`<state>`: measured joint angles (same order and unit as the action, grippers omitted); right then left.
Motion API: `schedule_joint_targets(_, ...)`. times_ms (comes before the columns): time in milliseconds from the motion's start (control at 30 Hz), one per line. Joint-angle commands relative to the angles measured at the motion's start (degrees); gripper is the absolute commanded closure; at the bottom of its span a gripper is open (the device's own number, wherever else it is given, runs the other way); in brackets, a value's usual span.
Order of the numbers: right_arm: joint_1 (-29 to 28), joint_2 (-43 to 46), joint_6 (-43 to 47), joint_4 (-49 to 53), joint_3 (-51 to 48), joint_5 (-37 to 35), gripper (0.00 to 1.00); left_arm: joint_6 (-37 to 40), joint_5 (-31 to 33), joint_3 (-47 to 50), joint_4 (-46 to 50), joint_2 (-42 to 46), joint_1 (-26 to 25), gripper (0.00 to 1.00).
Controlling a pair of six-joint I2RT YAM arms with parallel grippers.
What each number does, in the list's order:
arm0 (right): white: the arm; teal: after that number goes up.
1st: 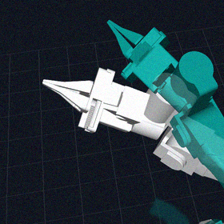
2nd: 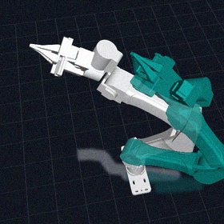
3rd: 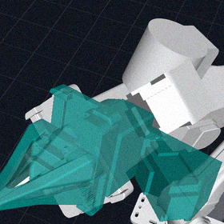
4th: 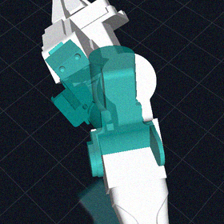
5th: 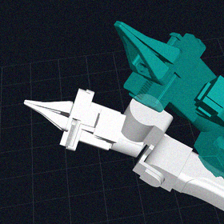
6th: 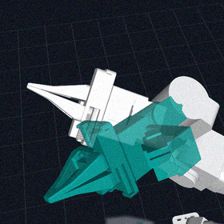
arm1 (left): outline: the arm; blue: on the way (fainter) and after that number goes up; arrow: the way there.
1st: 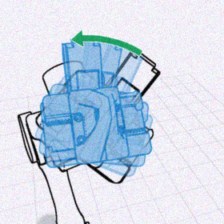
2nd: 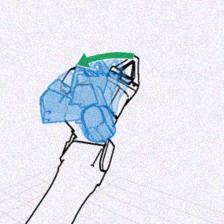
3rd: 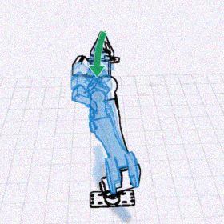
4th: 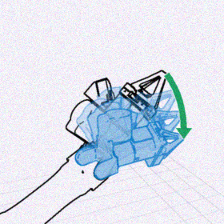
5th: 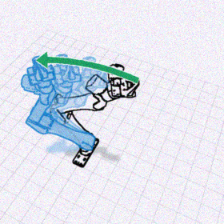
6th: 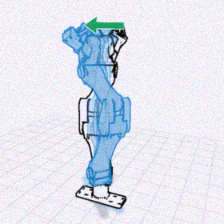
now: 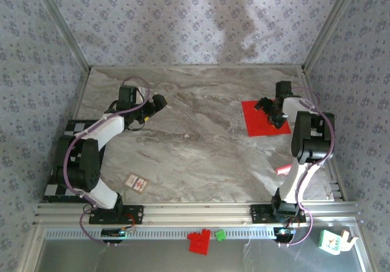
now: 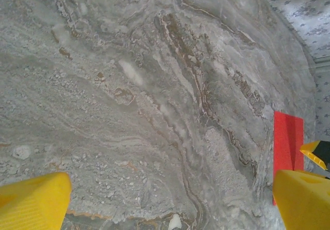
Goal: Fold a paper plane with a square sheet of paper (pick it up from the middle)
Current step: Move the square sheet of paper to the center of the table.
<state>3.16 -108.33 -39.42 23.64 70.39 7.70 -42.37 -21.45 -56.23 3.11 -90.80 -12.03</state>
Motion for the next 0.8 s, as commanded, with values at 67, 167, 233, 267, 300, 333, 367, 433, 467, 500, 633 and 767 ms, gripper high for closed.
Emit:
schedule_joint_targets(67,-10.97,-1.97,-12.52,4.21,-0.51,-2.19,0.02,-0.35,0.22,-2.39,2.41,-1.1,-0.27,0.0)
schedule_joint_targets(167,-18.93,-2.34,-20.44,3.16,-0.52,-3.09,0.02,-0.45,0.44,-2.48,2.94,-1.3,-0.27,0.0)
schedule_joint_targets(233,-24.87,-3.48,-25.76,2.88,0.6,-3.62,0.02,-0.59,0.58,-2.72,3.49,-1.56,-0.27,0.0)
schedule_joint_targets(267,-27.35,-4.21,-27.65,2.93,1.49,-3.9,0.03,-0.61,0.69,-2.84,3.77,-1.61,-0.28,0.0)
schedule_joint_targets(300,-29.89,-5.08,-28.99,3.39,2.87,-4.02,0.04,-0.58,0.79,-3.07,4.11,-1.79,-0.28,0.0)
schedule_joint_targets(333,-32.09,-5.91,-29.6,4.11,4.46,-4.17,0.04,-0.57,0.88,-3.3,4.45,-1.75,-0.27,0.0)
schedule_joint_targets(367,-33.28,-6.46,-29.7,4.66,5.94,-4.11,0.04,-0.56,0.93,-3.56,4.82,-1.81,-0.27,0.0)
schedule_joint_targets(433,-34.9,-6.51,-28.78,4.73,7.87,-3.29,0.05,-0.28,0.97,-3.89,5.7,-1.67,-0.27,0.0)
schedule_joint_targets(467,-35.09,-6.07,-27.37,3.99,8.68,-2.82,0.07,-0.14,0.91,-4.15,6.22,-1.49,-0.27,0.0)
schedule_joint_targets(500,-35.1,-5.17,-25.0,2.73,9.44,-1.88,0.09,0.04,0.97,-4.16,6.54,-1.32,-0.27,0.0)
schedule_joint_targets(633,-34.82,-3.06,-12.2,2.84,13.57,-1.82,0.1,0.11,0.97,-4.07,7.27,-0.45,-0.27,0.0)
schedule_joint_targets(767,-32.95,-5.51,-1.69,4.24,17.0,-1.1,0.14,-0.36,0.56,-3.8,7.52,-0.25,-0.27,0.0)
